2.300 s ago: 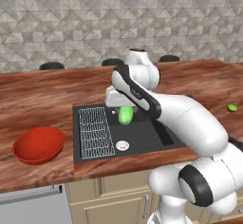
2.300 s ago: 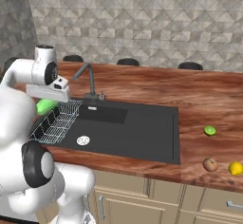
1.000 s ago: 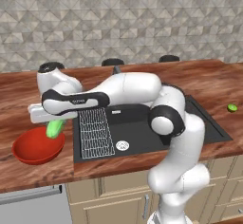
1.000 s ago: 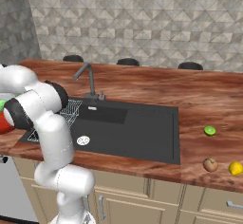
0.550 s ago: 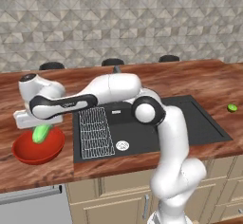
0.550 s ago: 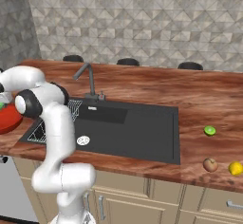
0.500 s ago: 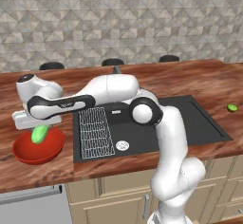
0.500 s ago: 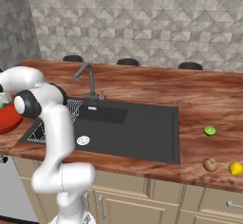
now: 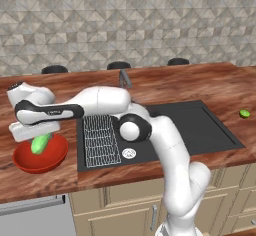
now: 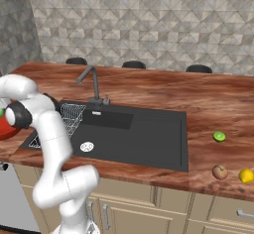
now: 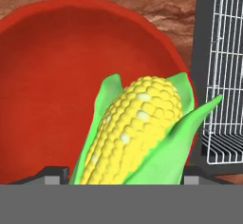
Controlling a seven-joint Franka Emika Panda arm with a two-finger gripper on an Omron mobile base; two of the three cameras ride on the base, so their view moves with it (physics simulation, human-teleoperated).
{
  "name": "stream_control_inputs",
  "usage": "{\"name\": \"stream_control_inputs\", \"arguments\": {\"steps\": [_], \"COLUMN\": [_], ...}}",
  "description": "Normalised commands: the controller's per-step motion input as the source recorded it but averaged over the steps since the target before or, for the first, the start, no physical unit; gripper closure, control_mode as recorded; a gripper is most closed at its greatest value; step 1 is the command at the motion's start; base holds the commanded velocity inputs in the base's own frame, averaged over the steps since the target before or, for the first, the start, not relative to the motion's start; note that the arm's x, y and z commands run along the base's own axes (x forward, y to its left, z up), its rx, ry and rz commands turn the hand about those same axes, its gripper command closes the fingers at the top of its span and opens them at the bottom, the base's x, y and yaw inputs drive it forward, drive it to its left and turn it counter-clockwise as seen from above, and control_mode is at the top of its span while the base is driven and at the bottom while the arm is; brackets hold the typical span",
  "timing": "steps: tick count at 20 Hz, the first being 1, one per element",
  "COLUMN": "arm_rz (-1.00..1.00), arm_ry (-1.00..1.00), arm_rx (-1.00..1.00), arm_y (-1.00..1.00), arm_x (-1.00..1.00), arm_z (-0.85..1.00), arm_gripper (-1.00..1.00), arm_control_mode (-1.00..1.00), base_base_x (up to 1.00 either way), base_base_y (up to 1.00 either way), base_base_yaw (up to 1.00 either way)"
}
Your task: There is a mixed pile of frozen fruits and vegetables on the counter. Locate all the frozen vegetables and place the items in a bowl on the counter. Take all the frozen fruits and defrost them in a running sink.
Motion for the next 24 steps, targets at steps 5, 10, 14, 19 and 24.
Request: {"name": "stream_control_inputs", "arguments": {"steps": [5,10,14,19,24], "arm_rz": [0.03,0.02,0.0,0.0,0.01], "arm_ry": [-0.14,-0.14,-0.04,0.01,0.0], "arm_rx": [0.08,0.11,0.07,0.03,-0.04], "arm_y": [0.02,0.06,-0.04,-0.08,-0.01], "arm_x": [0.17,0.07,-0.02,0.02,-0.03], "arm_z": [-0.58,-0.54,-0.58,-0.26,0.44], "arm_gripper": [1.0,1.0,1.0,-1.0,-1.0], "arm_control_mode": [-1.0,-1.0,-1.0,-1.0,-1.0], "base_base_x": [0.0,0.0,0.0,0.0,0.0], "base_base_y": [0.0,0.0,0.0,0.0,0.0], "base_base_yaw": [0.0,0.0,0.0,0.0,0.0]}}
